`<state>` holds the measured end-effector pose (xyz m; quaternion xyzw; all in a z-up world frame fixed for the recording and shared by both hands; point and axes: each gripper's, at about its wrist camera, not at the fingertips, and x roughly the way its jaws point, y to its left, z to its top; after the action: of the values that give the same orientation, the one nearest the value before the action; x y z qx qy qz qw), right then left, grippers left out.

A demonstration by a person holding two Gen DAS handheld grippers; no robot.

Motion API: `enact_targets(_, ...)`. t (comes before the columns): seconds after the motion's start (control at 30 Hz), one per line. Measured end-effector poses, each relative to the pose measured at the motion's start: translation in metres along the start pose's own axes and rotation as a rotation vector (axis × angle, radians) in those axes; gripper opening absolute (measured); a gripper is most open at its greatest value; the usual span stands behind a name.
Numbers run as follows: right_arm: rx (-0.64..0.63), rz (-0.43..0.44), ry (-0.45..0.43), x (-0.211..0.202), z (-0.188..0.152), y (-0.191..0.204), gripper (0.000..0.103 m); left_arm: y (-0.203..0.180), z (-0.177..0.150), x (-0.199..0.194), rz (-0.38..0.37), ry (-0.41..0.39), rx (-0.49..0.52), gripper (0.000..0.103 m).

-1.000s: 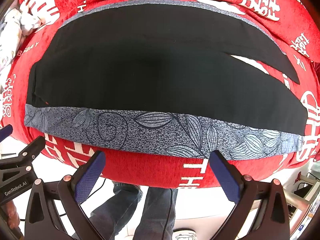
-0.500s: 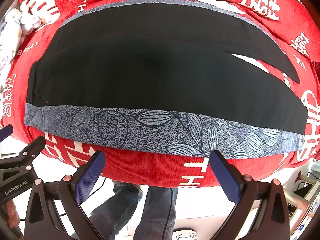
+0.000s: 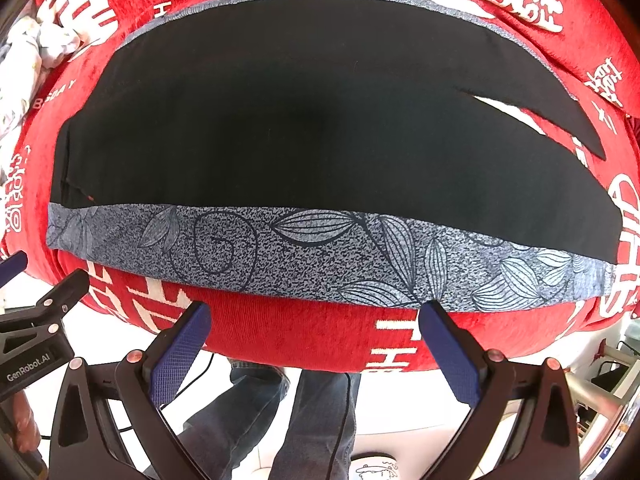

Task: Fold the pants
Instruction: 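Grasp the grey waistband with the left tool while the right tool grasps it too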

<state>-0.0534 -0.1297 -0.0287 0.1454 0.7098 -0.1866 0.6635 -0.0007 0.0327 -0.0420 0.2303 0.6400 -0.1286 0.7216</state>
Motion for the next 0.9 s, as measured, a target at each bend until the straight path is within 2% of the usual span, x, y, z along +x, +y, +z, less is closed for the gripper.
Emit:
enact_targets(0.13, 0.008, 0.020, 0.003, 0.004, -0.001, 0.000, 0.103, 0.003, 0.001, 0.002, -0.027, -0.002, -0.011, 0.103)
enact_targets(0.2, 0.023, 0.071, -0.001, 0.005, -0.001, -0.003, 0.103, 0.012, 0.002, 0.002, -0.086, -0.020, -0.028, 0.103)
enact_targets(0.3, 0.098, 0.292, -0.020, 0.005, -0.003, -0.016, 0.103, 0.034, 0.003, 0.004, -0.206, -0.056, -0.082, 0.103)
enact_targets(0.37, 0.150, 0.478, -0.026, 0.010, -0.006, -0.028, 0.097, 0.050, 0.003, 0.008, -0.297, -0.079, -0.115, 0.103)
enact_targets(0.43, 0.200, 0.626, 0.004, 0.023, -0.011, -0.037, 0.070, 0.064, 0.002, 0.019, -0.369, -0.074, -0.136, 0.103)
enact_targets(0.5, 0.255, 0.740, 0.052, 0.043, -0.020, -0.045, 0.064, 0.076, -0.002, 0.035, -0.435, -0.048, -0.153, 0.103)
enact_targets(0.53, 0.284, 0.775, 0.066, 0.052, -0.026, -0.050, 0.064, 0.081, -0.005, 0.044, -0.466, -0.034, -0.168, 0.103)
enact_targets(0.7, 0.354, 0.862, 0.058, 0.079, -0.043, -0.063, 0.064, 0.093, -0.015, 0.078, -0.609, 0.000, -0.279, 0.103)
enact_targets(0.9, 0.393, 0.956, 0.039, 0.092, -0.030, -0.072, 0.064, 0.106, -0.007, 0.085, -0.686, -0.059, -0.421, 0.103)
